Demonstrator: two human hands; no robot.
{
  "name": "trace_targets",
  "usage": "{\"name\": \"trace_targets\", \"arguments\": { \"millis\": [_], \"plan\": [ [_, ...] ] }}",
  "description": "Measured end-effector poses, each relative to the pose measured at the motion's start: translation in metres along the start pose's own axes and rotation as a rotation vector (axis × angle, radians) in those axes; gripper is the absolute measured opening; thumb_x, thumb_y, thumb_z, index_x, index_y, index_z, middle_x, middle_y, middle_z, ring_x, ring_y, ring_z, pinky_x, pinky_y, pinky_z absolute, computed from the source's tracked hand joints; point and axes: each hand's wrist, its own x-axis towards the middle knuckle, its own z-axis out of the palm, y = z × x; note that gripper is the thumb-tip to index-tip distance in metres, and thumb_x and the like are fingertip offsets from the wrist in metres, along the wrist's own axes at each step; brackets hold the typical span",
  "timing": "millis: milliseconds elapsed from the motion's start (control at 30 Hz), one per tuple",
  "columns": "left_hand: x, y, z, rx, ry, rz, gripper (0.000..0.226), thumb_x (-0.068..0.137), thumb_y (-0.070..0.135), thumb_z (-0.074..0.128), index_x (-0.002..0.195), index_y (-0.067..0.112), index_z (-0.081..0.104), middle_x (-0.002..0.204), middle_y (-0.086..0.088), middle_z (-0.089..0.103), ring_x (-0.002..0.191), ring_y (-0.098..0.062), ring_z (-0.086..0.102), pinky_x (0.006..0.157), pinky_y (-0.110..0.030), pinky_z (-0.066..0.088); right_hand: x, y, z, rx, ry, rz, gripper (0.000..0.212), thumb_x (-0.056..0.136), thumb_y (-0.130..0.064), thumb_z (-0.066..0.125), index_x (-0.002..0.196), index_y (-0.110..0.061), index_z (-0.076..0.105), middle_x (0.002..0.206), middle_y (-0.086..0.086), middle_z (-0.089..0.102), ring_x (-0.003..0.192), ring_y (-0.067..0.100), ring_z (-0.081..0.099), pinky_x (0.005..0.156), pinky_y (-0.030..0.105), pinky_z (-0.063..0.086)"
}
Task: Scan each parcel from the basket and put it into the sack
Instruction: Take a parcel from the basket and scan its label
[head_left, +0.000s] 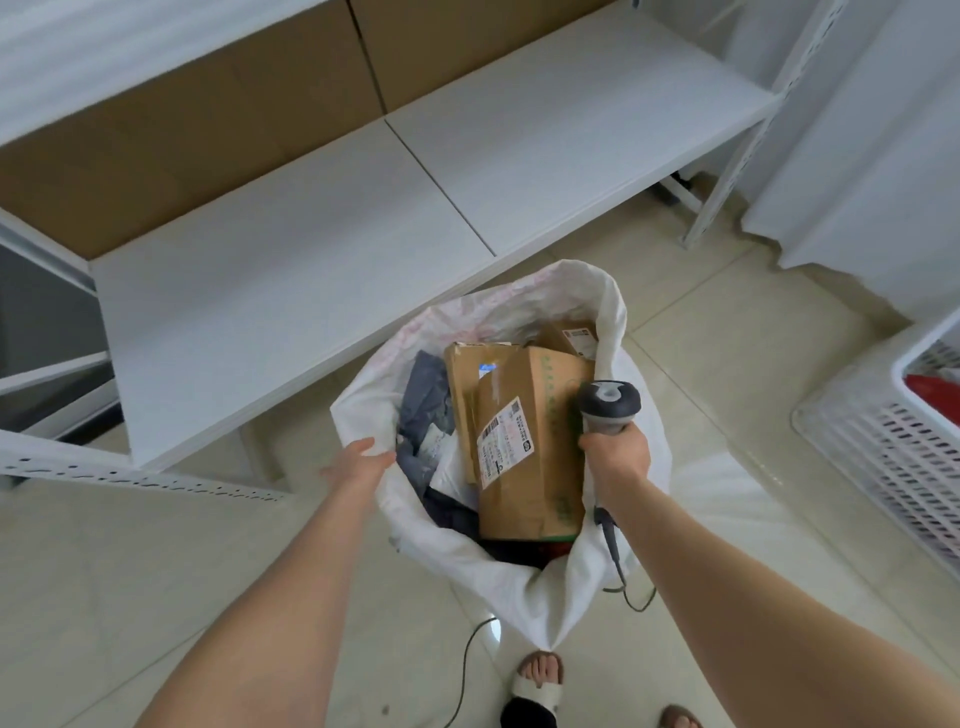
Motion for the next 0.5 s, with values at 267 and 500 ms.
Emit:
{"name": "trace_targets", "arguments": {
  "millis": [267, 500],
  "plan": [
    [-0.011, 0.042, 0.016, -0.322, 0.018, 0.008, 0.053, 0.093, 0.0, 0.045, 0.141, 0.023, 0.045, 0.148, -0.01, 0.038, 0.126, -0.034, 0.047, 0.105, -0.041, 0.041, 0.005, -0.01, -0.017, 0.038, 0.071, 0.04, 0.021, 0.089, -0.01, 0.061, 0.11, -0.008, 0.057, 0.092, 0.009, 0.058, 0.089, 0.029, 0.058, 0.082, 0.038, 0.051],
    [-0.12, 0.118, -0.038, -0.316, 0.214, 0.301, 0.044, 0.092, -0.004, 0.041, 0.126, 0.015, 0.062, 0.138, -0.007, 0.053, 0.114, -0.024, 0.054, 0.078, -0.013, 0.034, -0.055, -0.079, -0.07, 0.193, 0.172, -0.056, 0.017, 0.089, -0.008, 0.058, 0.106, -0.011, 0.057, 0.08, 0.003, 0.054, 0.069, 0.019, 0.053, 0.064, 0.032, 0.042]
  ]
}}
